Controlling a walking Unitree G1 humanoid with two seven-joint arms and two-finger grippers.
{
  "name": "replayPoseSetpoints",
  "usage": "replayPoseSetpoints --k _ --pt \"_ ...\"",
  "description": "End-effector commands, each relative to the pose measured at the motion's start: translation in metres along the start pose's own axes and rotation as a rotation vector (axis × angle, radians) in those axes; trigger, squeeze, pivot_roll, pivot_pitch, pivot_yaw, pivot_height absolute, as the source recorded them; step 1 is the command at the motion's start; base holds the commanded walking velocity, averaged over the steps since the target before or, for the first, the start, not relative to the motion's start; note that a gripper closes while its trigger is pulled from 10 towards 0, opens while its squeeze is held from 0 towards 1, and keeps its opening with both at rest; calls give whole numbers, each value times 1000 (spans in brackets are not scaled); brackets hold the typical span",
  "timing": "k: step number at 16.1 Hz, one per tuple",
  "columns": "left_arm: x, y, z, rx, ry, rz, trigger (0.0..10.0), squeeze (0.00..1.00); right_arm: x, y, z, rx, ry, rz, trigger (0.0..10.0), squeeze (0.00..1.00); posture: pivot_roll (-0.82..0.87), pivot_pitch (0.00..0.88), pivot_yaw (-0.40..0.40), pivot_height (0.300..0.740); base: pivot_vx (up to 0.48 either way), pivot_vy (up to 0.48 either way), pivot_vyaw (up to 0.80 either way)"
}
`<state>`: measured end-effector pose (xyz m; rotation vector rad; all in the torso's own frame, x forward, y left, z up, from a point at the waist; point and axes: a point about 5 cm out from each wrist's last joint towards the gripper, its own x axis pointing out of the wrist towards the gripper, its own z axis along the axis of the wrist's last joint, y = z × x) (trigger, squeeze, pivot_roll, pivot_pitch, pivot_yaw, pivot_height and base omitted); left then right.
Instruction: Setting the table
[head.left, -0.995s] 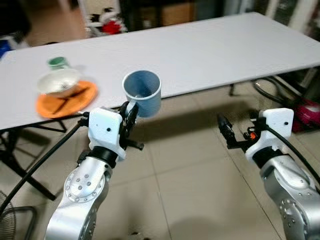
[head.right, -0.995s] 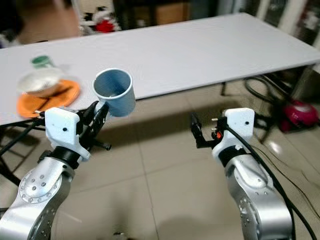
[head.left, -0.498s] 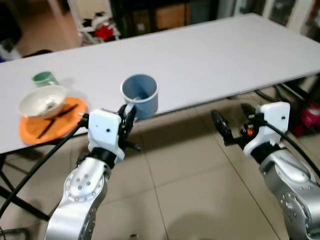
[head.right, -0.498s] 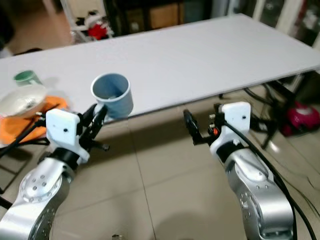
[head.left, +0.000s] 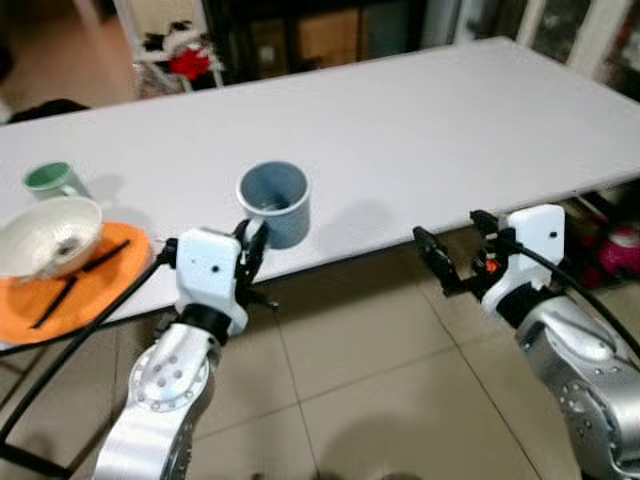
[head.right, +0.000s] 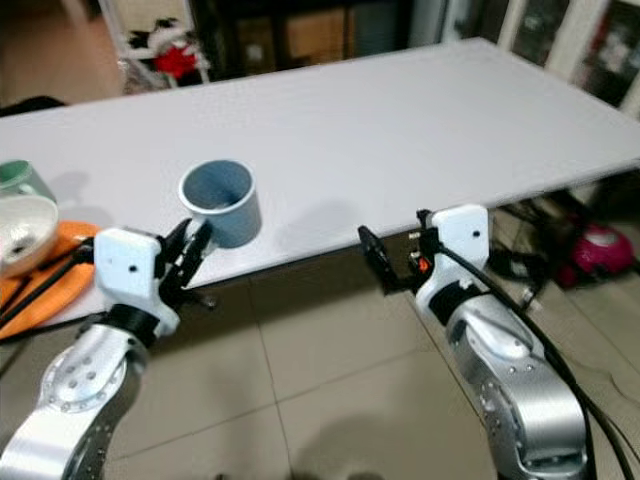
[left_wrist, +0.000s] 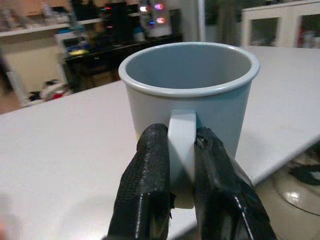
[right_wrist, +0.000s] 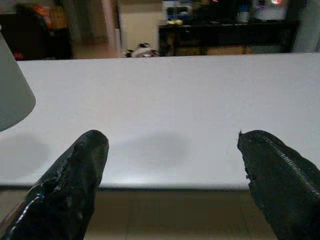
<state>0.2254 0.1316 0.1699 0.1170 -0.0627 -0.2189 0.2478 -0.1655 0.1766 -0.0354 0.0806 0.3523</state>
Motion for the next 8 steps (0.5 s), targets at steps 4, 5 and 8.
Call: replayPoseSetpoints --k 4,5,8 --pt "-4 7 -3 64 16 34 10000 0 5 6 -2 8 20 48 10000 0 -98 53 21 740 371 0 0" --pt "-3 7 -3 65 16 28 10000 0 5 7 -3 8 23 50 10000 0 -98 53 25 740 368 0 0" --pt "5 6 -4 75 10 -11 10000 0 4 9 -4 14 31 54 10000 0 -95 49 34 740 365 0 0"
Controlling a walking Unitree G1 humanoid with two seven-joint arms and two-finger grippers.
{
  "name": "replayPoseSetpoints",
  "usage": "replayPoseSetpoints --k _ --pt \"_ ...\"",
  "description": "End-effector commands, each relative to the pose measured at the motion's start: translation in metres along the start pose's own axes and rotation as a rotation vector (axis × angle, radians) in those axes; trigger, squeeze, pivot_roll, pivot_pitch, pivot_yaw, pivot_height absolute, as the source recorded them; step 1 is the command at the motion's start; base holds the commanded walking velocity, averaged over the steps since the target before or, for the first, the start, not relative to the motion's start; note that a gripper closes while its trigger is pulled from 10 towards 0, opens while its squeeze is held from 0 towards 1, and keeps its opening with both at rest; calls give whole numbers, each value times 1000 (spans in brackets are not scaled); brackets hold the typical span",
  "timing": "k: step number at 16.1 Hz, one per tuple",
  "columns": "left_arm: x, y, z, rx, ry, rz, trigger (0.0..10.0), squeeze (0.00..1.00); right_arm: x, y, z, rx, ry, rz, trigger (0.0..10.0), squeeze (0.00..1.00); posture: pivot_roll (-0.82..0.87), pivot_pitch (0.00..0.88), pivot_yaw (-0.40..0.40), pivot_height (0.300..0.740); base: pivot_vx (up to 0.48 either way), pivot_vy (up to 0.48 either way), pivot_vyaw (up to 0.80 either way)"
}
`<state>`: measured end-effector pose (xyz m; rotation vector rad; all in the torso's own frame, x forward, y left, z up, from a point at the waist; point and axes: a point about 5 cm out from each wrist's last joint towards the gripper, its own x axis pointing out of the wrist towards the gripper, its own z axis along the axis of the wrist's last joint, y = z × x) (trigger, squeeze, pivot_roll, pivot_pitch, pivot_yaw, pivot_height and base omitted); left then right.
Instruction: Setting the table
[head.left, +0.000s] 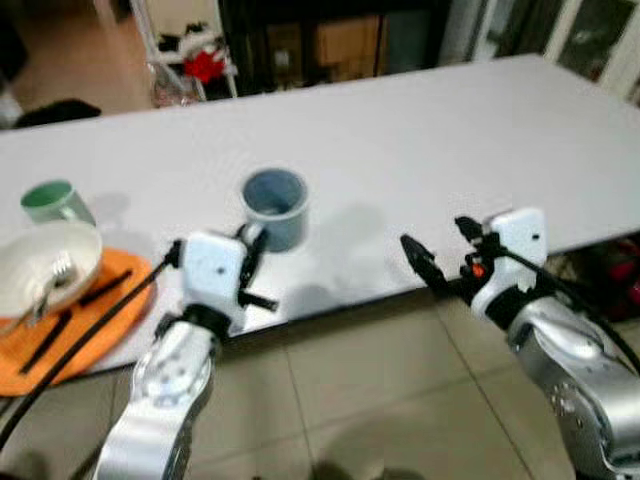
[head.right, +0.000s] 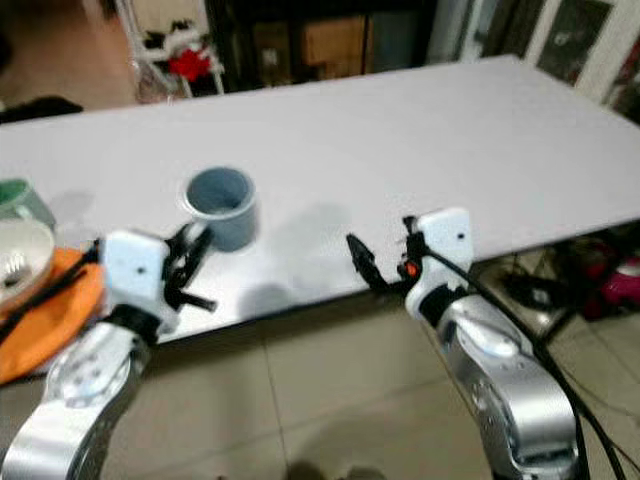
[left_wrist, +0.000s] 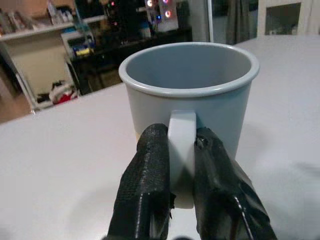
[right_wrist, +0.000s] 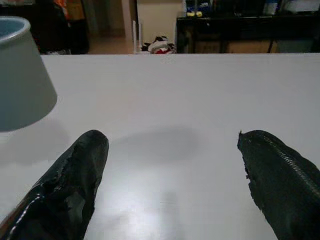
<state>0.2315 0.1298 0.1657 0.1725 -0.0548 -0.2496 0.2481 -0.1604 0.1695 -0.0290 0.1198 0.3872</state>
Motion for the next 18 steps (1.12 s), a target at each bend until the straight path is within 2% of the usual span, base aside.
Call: replayPoseSetpoints --k 1,5,9,11,15,16,18 --pt "12 7 -4 11 -9 -1 10000 0 0 6 0 6 11 39 10000 0 -99 45 43 740 364 0 0" --pt "31 7 -12 39 2 -63 10000 0 -2 8 -2 -5 20 55 10000 0 -115 37 62 740 356 0 0" --pt "43 6 -18 23 12 -72 10000 0 -5 10 -3 -11 34 88 10000 0 -122 31 69 740 346 0 0" --pt "51 11 -23 -2 44 -33 10000 0 -5 11 -3 -12 36 105 10000 0 -127 25 70 740 317 0 0" --pt "67 14 -38 -30 109 -13 10000 0 -4 17 -4 -25 53 173 10000 0 -129 23 68 740 0 0 0" --pt "74 14 -45 -71 131 -16 10000 0 -6 20 -5 -33 73 215 10000 0 -134 25 67 740 0 0 0" --pt "82 14 -50 -83 151 -12 10000 0 -7 21 -7 -54 102 248 10000 0 -139 30 68 740 0 0 0"
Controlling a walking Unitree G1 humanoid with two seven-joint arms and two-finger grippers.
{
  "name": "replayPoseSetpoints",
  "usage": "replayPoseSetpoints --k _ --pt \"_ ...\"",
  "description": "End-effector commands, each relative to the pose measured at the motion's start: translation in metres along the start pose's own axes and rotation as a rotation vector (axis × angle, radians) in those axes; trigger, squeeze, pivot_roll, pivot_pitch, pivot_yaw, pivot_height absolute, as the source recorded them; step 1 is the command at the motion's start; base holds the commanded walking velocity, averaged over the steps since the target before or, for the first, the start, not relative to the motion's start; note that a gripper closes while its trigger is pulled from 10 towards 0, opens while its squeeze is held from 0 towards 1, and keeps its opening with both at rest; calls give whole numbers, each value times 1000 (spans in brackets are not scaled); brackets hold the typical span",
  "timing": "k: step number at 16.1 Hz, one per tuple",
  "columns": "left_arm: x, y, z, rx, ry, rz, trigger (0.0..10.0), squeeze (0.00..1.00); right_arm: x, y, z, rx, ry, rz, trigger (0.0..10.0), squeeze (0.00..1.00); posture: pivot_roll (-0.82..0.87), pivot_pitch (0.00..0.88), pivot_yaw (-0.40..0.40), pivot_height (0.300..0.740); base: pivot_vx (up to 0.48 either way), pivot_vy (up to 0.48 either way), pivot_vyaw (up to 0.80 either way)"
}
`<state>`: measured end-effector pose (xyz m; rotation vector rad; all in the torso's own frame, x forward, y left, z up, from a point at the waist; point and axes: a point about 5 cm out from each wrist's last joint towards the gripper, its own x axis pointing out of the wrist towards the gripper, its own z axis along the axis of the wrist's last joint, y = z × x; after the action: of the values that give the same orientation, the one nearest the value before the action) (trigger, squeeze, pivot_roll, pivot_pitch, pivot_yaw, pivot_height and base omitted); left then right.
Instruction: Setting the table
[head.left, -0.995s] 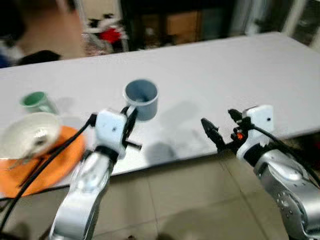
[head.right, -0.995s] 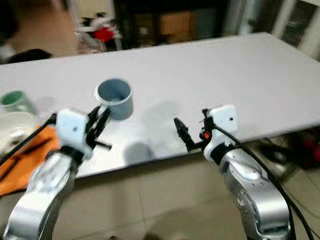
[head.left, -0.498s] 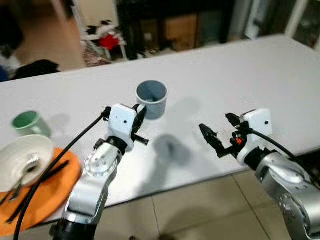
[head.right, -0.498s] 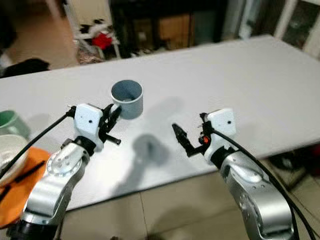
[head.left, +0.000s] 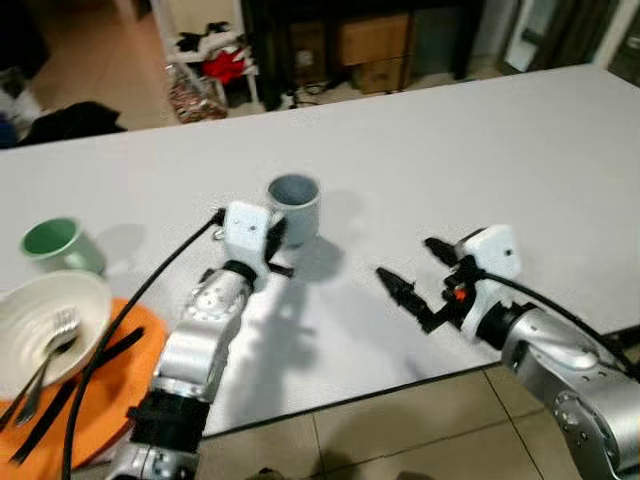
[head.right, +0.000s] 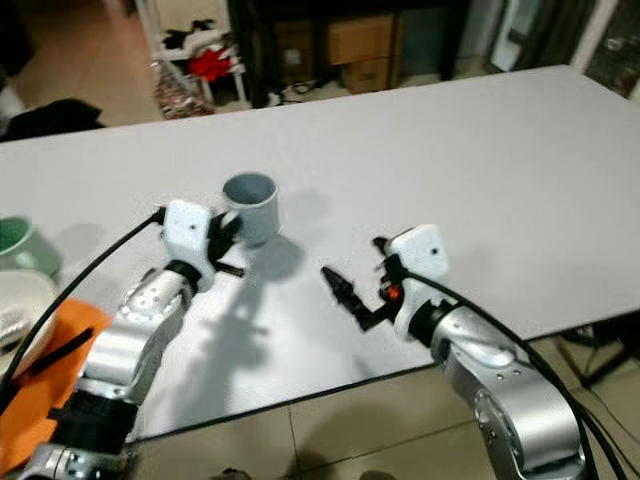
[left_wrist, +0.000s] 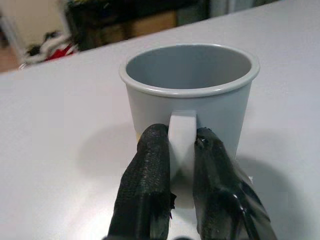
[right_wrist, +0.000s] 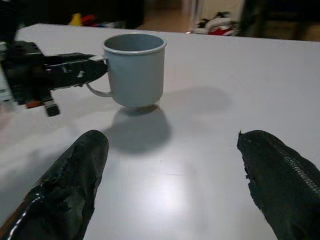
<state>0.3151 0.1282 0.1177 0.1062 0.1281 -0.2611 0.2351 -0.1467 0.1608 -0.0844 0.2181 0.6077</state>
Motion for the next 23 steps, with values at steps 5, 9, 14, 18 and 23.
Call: replayPoseSetpoints --k 5,9,14,18,23 --pt "30 8 -7 -20 45 32 10000 0 -2 3 1 -31 24 33 10000 0 -150 55 66 740 0 0 0" --pt "45 0 -8 -25 64 -6 10000 0 -3 6 -1 -44 73 85 10000 0 -161 78 66 740 0 0 0" --pt "54 -3 -10 9 85 15 10000 1000 -4 8 -2 -44 83 78 10000 0 -169 88 67 740 0 0 0" --pt "38 -3 -7 -23 -54 -56 10000 1000 -8 7 -2 -27 79 63 10000 0 -161 76 72 740 0 0 0" --pt "-19 -22 15 -136 -245 -133 10000 443 -12 8 -1 7 57 67 10000 0 -138 75 70 740 0 0 0"
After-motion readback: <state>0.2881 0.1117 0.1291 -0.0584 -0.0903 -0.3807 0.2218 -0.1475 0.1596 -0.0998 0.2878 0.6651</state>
